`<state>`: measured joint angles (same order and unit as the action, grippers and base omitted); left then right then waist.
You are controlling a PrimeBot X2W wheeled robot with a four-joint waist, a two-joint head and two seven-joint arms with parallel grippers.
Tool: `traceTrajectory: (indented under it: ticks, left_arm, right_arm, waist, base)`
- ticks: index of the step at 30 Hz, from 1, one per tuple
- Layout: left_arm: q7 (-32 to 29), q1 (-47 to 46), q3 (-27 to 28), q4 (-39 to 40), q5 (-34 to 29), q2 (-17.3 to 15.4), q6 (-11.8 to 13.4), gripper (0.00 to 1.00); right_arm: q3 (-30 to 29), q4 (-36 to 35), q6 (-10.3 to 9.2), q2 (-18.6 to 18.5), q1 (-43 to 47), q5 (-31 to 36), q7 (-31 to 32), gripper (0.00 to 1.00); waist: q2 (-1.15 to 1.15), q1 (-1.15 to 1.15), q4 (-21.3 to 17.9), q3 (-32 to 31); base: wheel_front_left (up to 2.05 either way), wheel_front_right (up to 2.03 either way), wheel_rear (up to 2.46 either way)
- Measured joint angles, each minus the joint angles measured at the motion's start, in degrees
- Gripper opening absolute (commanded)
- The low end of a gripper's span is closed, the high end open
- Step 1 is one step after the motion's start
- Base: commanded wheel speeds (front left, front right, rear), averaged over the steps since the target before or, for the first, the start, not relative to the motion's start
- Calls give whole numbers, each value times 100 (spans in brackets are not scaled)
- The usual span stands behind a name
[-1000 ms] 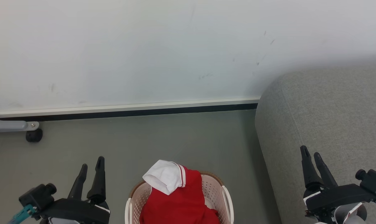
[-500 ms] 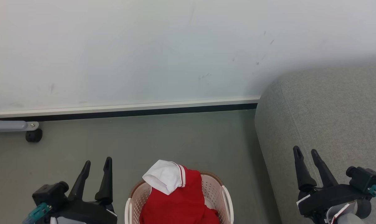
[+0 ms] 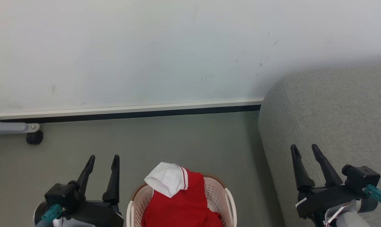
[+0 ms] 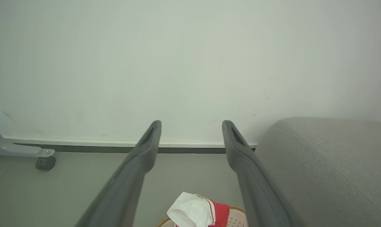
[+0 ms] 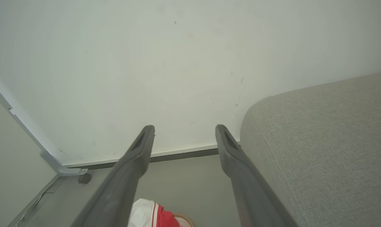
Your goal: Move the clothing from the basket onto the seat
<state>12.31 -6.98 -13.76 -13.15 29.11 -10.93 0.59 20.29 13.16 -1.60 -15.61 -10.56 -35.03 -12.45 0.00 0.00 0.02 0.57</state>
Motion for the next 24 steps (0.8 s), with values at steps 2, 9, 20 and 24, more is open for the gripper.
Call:
traceTrajectory:
  ticks: [2, 9, 20, 24]
  left_arm:
    - [49, -4, -24, 15, -166, -13, 10, 100]
    - [200, -57, -123, 37, -615, -41, 43, 100]
    - [201, -82, -111, 41, -760, -36, 36, 100]
    - [201, -82, -83, 38, -760, -26, 32, 100]
  right_arm:
    - [51, -3, -44, -13, -39, 113, -37, 100]
    - [224, -7, -93, -113, -77, 532, -182, 100]
    - [247, -8, -93, -122, -89, 628, -185, 100]
    - [247, -7, -92, -122, -89, 628, -185, 100]
  waist:
    - [0, 0, 0, -6]
    - [0, 0, -3, -20]
    - [0, 0, -8, -32]
    - [0, 0, -15, -31]
  base:
    - [0, 0, 0]
    - [0, 0, 0]
    - [0, 0, 0]
    - [0, 0, 0]
